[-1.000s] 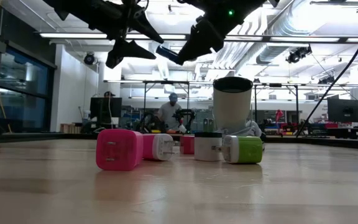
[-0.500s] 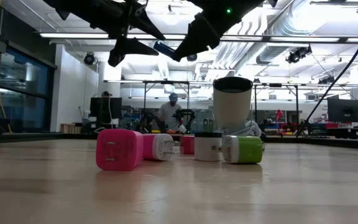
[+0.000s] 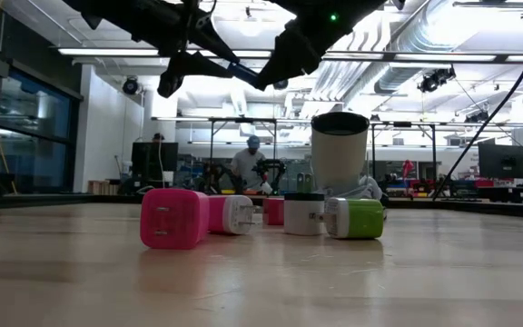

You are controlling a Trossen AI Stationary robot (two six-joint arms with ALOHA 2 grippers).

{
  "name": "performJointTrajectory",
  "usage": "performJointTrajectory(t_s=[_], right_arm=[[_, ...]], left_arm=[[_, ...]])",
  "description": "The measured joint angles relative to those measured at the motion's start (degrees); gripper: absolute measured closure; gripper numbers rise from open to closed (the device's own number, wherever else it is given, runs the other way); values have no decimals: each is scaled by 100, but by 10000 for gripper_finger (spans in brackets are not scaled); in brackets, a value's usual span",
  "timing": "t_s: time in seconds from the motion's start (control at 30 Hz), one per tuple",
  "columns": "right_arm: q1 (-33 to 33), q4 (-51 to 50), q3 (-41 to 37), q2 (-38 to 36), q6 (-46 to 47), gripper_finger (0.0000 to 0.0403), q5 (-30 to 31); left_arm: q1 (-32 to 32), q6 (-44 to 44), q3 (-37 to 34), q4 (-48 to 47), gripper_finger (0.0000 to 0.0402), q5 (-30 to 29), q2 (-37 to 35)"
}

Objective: Pick & Place Office items
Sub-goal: Put the blue digital timer into the green bin

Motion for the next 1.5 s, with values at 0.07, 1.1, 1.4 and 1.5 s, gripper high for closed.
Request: performJointTrajectory(t_s=[0.07, 1.1, 1.4, 1.5], right_arm=[[0, -2, 0, 0, 0, 255, -13], [37, -55, 0, 0, 37, 255, -2], [39, -66, 0, 0, 44, 247, -20], [39, -83, 0, 0, 44, 246, -24]], left_arm=[[0, 0, 0, -2, 300, 2, 0], [0, -112, 0, -15, 341, 44, 0], [0, -90, 0, -17, 341, 52, 0], [-2, -90, 0, -17, 341, 52, 0]])
